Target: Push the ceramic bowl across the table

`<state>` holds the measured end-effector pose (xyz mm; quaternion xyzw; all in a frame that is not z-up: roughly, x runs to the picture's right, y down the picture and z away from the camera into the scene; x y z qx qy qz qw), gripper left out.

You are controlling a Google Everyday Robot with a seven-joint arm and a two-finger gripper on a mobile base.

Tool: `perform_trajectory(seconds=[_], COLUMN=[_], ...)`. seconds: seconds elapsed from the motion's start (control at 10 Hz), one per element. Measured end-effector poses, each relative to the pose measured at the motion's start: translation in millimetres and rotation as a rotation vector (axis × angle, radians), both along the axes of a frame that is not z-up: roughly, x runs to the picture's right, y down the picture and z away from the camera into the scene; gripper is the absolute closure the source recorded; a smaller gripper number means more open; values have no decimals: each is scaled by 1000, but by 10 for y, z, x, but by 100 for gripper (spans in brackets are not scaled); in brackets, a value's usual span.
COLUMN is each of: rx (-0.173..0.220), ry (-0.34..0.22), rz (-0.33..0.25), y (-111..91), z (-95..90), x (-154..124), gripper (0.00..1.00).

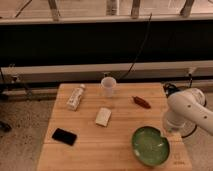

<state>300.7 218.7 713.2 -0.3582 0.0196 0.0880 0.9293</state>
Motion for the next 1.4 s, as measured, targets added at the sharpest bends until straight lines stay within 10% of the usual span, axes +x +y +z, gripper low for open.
perform_trajectory(seconds=[1.4], rx=[-71], ry=[9], rz=[159], y=[276], z=[474], x=[74], gripper=[99])
